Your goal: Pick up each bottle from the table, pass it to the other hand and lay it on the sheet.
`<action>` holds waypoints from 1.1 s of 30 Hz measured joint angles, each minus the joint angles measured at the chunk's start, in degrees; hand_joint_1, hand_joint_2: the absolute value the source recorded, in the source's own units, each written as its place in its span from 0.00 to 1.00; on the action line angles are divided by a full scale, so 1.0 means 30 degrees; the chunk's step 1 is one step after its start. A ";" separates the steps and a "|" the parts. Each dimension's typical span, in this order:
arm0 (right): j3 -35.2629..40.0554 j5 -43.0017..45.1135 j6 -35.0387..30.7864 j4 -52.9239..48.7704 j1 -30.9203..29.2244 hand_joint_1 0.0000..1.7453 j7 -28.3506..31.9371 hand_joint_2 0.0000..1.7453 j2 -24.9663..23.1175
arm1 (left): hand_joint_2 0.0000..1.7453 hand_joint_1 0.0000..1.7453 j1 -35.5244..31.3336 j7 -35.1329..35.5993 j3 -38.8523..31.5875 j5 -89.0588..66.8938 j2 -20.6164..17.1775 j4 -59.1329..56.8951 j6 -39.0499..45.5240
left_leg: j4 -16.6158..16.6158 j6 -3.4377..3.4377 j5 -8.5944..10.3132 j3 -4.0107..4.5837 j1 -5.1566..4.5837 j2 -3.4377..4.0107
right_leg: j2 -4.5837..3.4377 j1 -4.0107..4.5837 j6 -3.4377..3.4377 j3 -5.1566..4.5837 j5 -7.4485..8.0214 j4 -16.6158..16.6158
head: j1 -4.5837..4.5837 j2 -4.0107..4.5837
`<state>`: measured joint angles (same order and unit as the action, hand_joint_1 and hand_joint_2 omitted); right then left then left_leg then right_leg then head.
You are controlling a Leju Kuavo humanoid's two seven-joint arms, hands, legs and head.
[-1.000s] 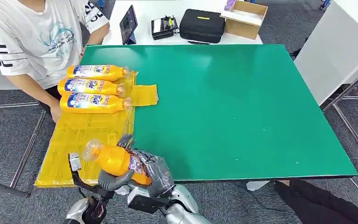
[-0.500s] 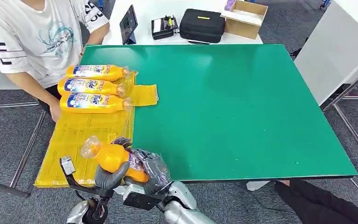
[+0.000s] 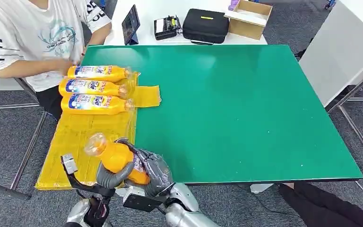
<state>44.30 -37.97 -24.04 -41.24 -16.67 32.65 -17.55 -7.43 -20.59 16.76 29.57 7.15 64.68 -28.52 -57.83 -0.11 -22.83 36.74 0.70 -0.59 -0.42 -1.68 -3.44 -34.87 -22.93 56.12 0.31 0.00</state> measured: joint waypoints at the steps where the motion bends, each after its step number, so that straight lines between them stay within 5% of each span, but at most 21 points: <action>1: 0.0000 -0.0007 -0.0044 -0.0007 0.0000 0.00 -0.0022 1.00 0.0000 | 1.00 1.00 -0.0020 0.0000 0.0015 -0.0007 0.0000 0.0029 0.0000 | 0.0000 0.0000 0.0000 0.0001 0.0000 0.0000 | 0.0000 0.0000 0.0000 0.0000 0.0000 0.0000 | 0.0000 0.0000; 23: -0.0539 0.0919 -0.1632 -0.3592 0.0352 0.00 -0.0109 1.00 0.0087 | 1.00 1.00 -0.0805 -0.0292 -0.0685 -0.1093 0.0751 0.1960 0.3207 | 0.0000 0.0000 0.0002 0.0054 -0.0002 -0.0020 | 0.0007 0.0000 -0.0002 -0.0034 -0.0002 0.0001 | 0.0000 0.0000; 33: -0.0831 0.1348 -0.3337 -0.5822 0.0675 0.00 0.0474 1.00 0.0175 | 1.00 1.00 -0.1826 -0.0576 -0.2980 -0.1866 0.0955 0.1960 0.7374 | -0.0002 0.0005 0.0023 0.0065 0.0009 -0.0032 | -0.0020 0.0009 -0.0001 -0.0055 -0.0006 0.0004 | -0.0007 0.0000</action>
<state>41.81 -33.92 -34.05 -58.71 -14.65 34.07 -17.03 -12.91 -22.32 7.82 23.97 10.01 70.55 -6.40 -57.83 -0.10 -22.76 36.93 0.73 -0.69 -0.48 -1.66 -3.44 -35.04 -22.95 56.13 0.28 0.00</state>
